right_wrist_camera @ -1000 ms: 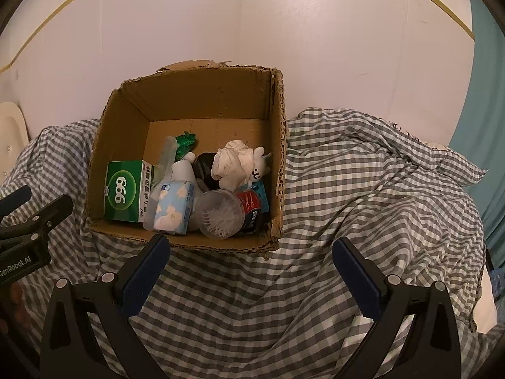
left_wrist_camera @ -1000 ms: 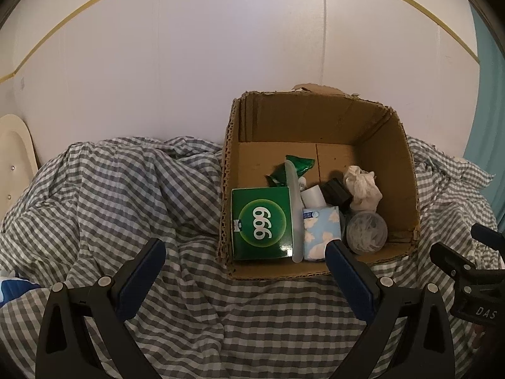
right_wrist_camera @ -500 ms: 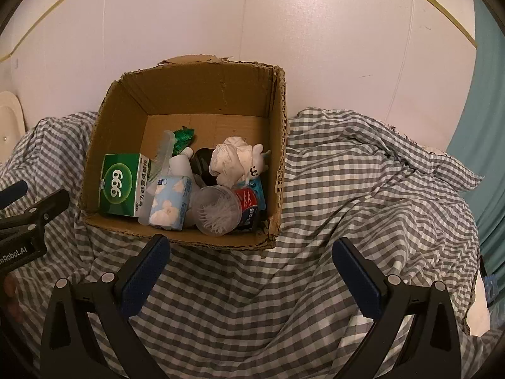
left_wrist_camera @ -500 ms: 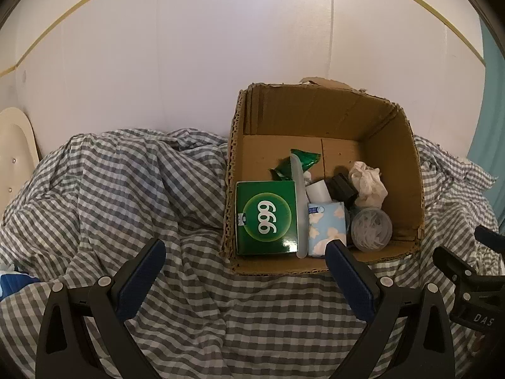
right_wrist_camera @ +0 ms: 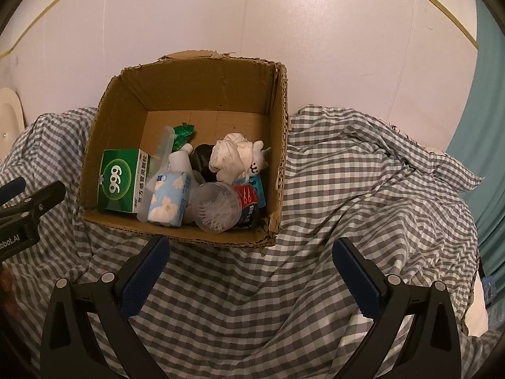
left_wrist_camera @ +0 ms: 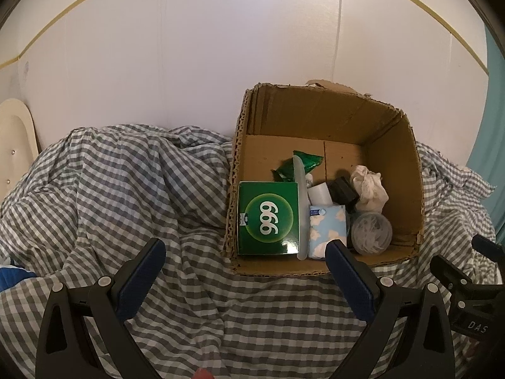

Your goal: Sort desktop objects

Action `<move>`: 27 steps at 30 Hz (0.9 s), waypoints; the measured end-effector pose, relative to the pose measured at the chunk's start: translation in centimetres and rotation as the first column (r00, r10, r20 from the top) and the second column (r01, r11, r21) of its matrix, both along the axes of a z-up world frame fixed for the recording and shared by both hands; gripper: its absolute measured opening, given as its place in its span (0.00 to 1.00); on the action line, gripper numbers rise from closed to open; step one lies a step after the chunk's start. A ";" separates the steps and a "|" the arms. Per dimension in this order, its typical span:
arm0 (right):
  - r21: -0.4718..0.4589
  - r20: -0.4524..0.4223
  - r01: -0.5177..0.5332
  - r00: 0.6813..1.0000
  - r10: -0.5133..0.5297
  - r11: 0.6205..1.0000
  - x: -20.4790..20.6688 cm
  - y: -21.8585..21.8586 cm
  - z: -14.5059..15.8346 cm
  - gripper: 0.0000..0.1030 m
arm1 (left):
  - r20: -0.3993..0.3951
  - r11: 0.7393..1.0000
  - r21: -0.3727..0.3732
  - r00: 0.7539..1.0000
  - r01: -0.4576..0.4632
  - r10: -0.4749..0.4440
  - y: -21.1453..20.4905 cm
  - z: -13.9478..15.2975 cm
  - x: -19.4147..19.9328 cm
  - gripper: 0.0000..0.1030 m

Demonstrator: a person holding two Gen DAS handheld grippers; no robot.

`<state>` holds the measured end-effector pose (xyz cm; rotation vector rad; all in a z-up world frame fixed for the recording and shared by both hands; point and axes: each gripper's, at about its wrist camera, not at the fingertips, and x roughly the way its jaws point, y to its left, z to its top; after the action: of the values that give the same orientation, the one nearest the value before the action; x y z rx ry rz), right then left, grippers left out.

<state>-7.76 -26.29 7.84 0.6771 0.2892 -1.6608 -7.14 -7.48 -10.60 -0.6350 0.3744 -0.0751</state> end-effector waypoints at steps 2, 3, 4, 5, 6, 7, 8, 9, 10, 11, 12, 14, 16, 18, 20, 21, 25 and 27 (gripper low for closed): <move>0.002 0.000 -0.001 1.000 0.001 1.000 0.0 0.0 0.0 1.00 | -0.002 1.000 -0.007 1.000 0.000 0.000 0.1 0.0 0.0 1.00; 0.003 0.000 -0.001 1.000 0.001 1.000 0.0 0.0 0.0 1.00 | -0.003 1.000 -0.013 1.000 0.002 -0.002 0.1 0.0 0.1 1.00; 0.004 -0.003 0.000 1.000 0.000 1.000 0.0 0.0 0.0 1.00 | -0.005 1.000 -0.018 1.000 0.002 -0.002 0.1 -0.1 0.1 1.00; 0.006 -0.005 0.000 1.000 0.000 1.000 0.0 0.0 -0.1 1.00 | -0.006 1.000 -0.021 1.000 0.000 0.000 0.1 -0.1 0.1 1.00; 0.008 -0.005 -0.001 1.000 0.001 1.000 0.0 0.0 -0.1 1.00 | -0.008 1.000 -0.020 1.000 -0.001 0.001 0.1 -0.1 0.1 1.00; 0.009 -0.005 -0.001 1.000 0.001 1.000 0.0 0.0 -0.1 1.00 | -0.009 1.000 -0.019 1.000 -0.005 0.005 0.1 -0.1 0.1 1.00; 0.010 -0.005 -0.001 1.000 0.001 1.000 0.0 -0.1 -0.1 1.00 | -0.010 1.000 -0.018 1.000 -0.007 0.007 0.0 -0.1 0.1 1.00; 0.011 -0.005 -0.001 1.000 0.001 1.000 0.0 -0.1 -0.1 1.00 | -0.009 1.000 -0.018 1.000 -0.004 0.003 0.0 -0.2 0.2 1.00; 0.012 -0.006 -0.001 1.000 0.001 1.000 0.0 -0.1 -0.2 1.00 | -0.007 1.000 -0.021 1.000 -0.001 0.001 0.0 -0.2 0.2 1.00; 0.014 -0.008 -0.001 1.000 0.001 1.000 0.0 -0.1 -0.2 1.00 | -0.002 1.000 -0.025 1.000 0.006 -0.006 0.0 -0.2 0.2 1.00; 0.017 -0.011 -0.001 1.000 0.001 1.000 0.0 -0.2 -0.2 0.99 | 0.002 1.000 -0.028 1.000 0.013 -0.013 -0.1 -0.3 0.3 1.00; 0.023 -0.013 -0.002 1.000 0.002 1.000 0.0 -0.3 -0.3 1.00 | 0.003 1.000 -0.022 1.000 0.019 -0.019 -0.4 -0.5 0.6 1.00; 0.026 -0.011 -0.002 1.000 0.003 1.000 0.0 -0.3 -0.4 1.00 | -0.004 1.000 -0.007 1.000 0.019 -0.019 -0.7 -0.7 0.8 1.00; 0.029 -0.013 -0.002 1.000 0.002 1.000 0.0 -0.3 -0.4 1.00 | -0.015 1.000 -0.008 1.000 0.019 -0.019 -0.8 -0.9 1.0 1.00; 0.035 -0.014 -0.002 1.000 0.003 0.999 0.0 -0.4 -0.5 1.00 | -0.027 1.000 -0.012 1.000 0.009 -0.010 -0.7 -1.0 1.0 1.00; 0.038 -0.015 -0.003 1.000 0.003 0.999 0.0 -0.4 -0.6 1.00 | -0.027 1.000 -0.013 1.000 0.005 -0.005 -0.7 -1.0 1.0 1.00; 0.046 -0.014 -0.003 1.000 0.004 0.999 0.0 -0.5 -0.8 1.00 | -0.024 1.000 -0.010 1.000 -0.003 0.002 -0.6 -1.0 0.8 1.00; 0.049 -0.012 -0.004 1.000 0.004 0.999 -0.1 -0.5 -0.8 1.00 | -0.026 1.000 -0.008 1.000 -0.003 0.003 -0.6 -0.9 0.8 1.00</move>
<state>-7.82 -26.79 7.03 0.7023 0.3404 -1.6591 -6.34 -8.11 -11.52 -0.6454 0.3988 -0.0656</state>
